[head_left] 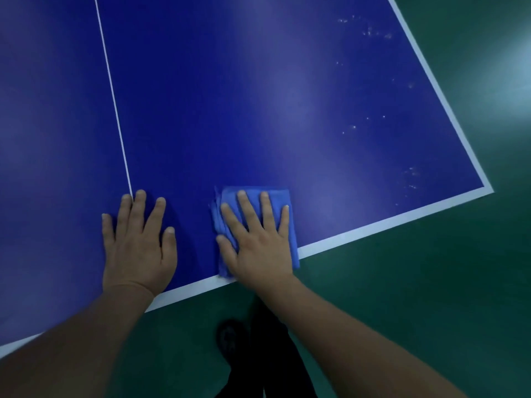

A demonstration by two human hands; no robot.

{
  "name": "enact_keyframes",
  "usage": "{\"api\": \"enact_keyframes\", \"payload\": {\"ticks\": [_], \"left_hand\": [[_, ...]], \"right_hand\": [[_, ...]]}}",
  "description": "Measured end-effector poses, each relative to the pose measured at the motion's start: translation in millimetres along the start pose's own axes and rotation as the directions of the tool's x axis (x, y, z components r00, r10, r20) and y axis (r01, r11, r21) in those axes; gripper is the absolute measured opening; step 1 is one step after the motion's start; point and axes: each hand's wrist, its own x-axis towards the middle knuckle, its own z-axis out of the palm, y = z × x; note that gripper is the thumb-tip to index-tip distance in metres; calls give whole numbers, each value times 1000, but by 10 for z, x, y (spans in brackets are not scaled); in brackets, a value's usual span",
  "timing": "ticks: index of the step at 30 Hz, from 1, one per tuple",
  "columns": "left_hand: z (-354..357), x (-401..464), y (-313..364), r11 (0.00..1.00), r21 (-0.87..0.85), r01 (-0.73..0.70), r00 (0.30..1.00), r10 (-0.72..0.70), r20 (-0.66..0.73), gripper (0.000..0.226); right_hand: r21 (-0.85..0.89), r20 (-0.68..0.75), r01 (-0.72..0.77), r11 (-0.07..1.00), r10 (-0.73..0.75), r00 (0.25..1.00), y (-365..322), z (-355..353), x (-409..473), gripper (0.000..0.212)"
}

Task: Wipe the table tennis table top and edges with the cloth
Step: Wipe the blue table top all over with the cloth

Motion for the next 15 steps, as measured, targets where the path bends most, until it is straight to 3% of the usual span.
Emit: {"api": "enact_keyframes", "payload": {"ticks": [3,6,8,11,13,14,15], "left_hand": [[3,8,3,1000,1,2,1000,-2,6,66],[10,6,-9,1000,3,3,1000,-3,7,66],[13,6,-11,1000,13,1,1000,-1,4,66],[15,10,-8,1000,26,-5,1000,5,3,67],[10,3,-2,1000,23,-8,1000,7,3,67],[9,-2,1,1000,20,-7,1000,7,1,67],[7,-5,2,1000,18,-8,1000,8,0,68]], "right_hand": [[-43,-6,85,995,-86,996,626,-19,-113,61],[-69,-4,-124,990,124,992,1478,-167,-61,66],[-55,33,-321,945,323,946,1818,-287,20,68],[67,-24,-600,797,603,798,1783,-322,220,64],[131,-41,-696,706,705,708,1482,-296,345,64],[125,-42,-688,715,697,716,1292,-262,369,64],[94,-45,-627,773,633,773,1097,-222,349,64]]}}
